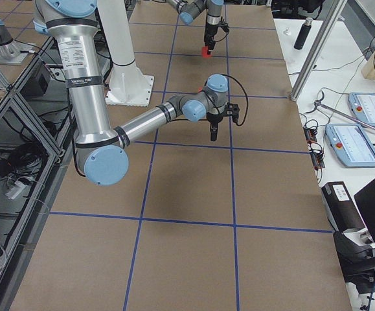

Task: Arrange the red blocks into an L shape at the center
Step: 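Carry the cube with the left gripper next to the two-cube column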

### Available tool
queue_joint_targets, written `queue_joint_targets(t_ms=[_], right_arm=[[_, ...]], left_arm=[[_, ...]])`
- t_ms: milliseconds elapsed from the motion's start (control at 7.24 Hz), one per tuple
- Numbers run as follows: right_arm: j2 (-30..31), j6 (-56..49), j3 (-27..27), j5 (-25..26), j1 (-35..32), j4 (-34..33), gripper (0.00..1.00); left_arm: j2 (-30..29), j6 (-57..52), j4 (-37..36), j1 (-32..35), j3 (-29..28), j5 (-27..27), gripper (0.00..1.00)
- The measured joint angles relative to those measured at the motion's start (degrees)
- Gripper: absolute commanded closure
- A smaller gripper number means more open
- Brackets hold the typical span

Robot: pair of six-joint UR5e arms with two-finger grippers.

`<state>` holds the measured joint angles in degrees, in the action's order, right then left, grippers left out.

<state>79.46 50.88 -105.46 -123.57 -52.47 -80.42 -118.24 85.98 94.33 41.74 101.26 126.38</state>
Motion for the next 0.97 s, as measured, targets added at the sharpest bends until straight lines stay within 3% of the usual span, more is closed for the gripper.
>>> queue_joint_targets(t_ms=[414,552,966], right_arm=[[0.0,0.01,0.03,0.21,0.0,0.0,0.0],[0.0,0.05,0.0,0.26,-0.01,0.0,0.0],[-0.02,0.17,-0.07,0.34,-0.06,0.0,0.0]], left_arm=[[-18.43,24.35,-0.52,-5.77,-16.47,-5.48,1.0],[-20.78,32.25,-0.62,-6.48,-19.22,-6.79,1.0],[-20.23,54.21,-1.12,-7.08,-20.52,-11.93,1.0]])
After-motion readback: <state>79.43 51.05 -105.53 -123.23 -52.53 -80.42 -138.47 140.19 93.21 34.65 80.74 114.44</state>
